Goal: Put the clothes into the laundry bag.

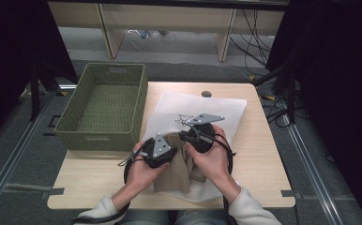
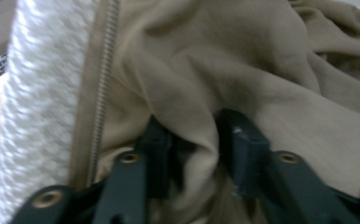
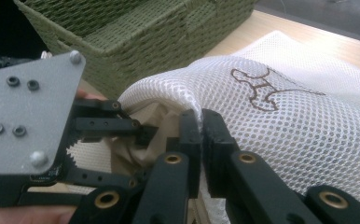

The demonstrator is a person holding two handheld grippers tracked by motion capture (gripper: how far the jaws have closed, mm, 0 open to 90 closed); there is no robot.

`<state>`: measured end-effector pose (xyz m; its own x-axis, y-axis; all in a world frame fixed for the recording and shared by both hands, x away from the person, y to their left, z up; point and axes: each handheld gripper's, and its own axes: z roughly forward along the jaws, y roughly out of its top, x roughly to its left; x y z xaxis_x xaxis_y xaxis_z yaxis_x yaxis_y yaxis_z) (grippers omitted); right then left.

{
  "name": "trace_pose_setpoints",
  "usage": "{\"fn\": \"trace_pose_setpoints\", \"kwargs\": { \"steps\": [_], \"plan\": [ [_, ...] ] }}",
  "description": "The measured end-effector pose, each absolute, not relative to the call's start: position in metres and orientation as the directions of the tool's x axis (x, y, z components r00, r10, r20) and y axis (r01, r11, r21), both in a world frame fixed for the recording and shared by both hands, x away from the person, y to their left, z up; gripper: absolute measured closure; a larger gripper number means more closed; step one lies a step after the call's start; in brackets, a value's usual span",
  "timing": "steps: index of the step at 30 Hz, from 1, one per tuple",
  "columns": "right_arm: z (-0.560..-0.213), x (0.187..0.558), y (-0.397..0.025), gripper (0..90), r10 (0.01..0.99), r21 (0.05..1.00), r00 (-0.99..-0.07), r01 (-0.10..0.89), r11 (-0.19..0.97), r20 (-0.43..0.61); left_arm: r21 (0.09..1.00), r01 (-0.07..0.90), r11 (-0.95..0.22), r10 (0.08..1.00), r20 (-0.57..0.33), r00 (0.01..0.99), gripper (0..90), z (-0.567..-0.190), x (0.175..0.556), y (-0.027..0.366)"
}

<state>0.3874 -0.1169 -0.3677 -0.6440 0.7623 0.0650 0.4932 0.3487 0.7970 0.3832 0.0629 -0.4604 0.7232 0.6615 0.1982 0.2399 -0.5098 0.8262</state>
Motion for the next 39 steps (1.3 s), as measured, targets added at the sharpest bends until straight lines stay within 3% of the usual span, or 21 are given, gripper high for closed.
{"fn": "trace_pose_setpoints", "kwargs": {
  "steps": [8,17,20,22,23,28,30,34,39],
  "plan": [
    [-0.367,0.39,-0.121,88.2,0.767,0.791,-0.637,0.509,0.341,0.079,0.865,0.262,-0.429,0.687,0.124,0.716,42.1,-0.451,0.371,0.074],
    [-0.368,0.392,-0.123,88.1,0.778,0.785,-0.623,0.524,0.33,0.089,0.872,0.219,-0.438,0.686,0.167,0.708,37.9,-0.437,0.342,0.088],
    [-0.368,0.391,-0.122,88.1,0.776,0.784,-0.625,0.522,0.337,0.082,0.849,0.219,-0.481,0.659,0.185,0.729,36.1,-0.44,0.335,0.088],
    [-0.369,0.391,-0.121,88.1,0.777,0.789,-0.625,0.516,0.334,0.08,0.844,0.214,-0.493,0.705,0.243,0.667,33.6,-0.444,0.331,0.086],
    [-0.368,0.392,-0.122,88.1,0.772,0.786,-0.632,0.51,0.349,0.068,0.842,0.213,-0.496,0.672,0.218,0.707,30.4,-0.448,0.331,0.082],
    [-0.37,0.393,-0.122,88.1,0.769,0.779,-0.634,0.524,0.344,0.087,0.758,0.242,-0.605,0.632,0.273,0.725,15.3,-0.465,0.334,0.069],
    [-0.37,0.392,-0.121,88.1,0.773,0.776,-0.628,0.532,0.34,0.092,0.742,0.254,-0.621,0.583,0.22,0.782,15.0,-0.475,0.339,0.063],
    [-0.371,0.393,-0.121,88.1,0.765,0.779,-0.639,0.519,0.352,0.08,0.723,0.257,-0.642,0.563,0.217,0.797,17.1,-0.487,0.343,0.052],
    [-0.372,0.391,-0.119,88.1,0.769,0.771,-0.633,0.535,0.346,0.094,0.703,0.254,-0.664,0.551,0.231,0.802,43.7,-0.488,0.348,0.047]
  ]
}}
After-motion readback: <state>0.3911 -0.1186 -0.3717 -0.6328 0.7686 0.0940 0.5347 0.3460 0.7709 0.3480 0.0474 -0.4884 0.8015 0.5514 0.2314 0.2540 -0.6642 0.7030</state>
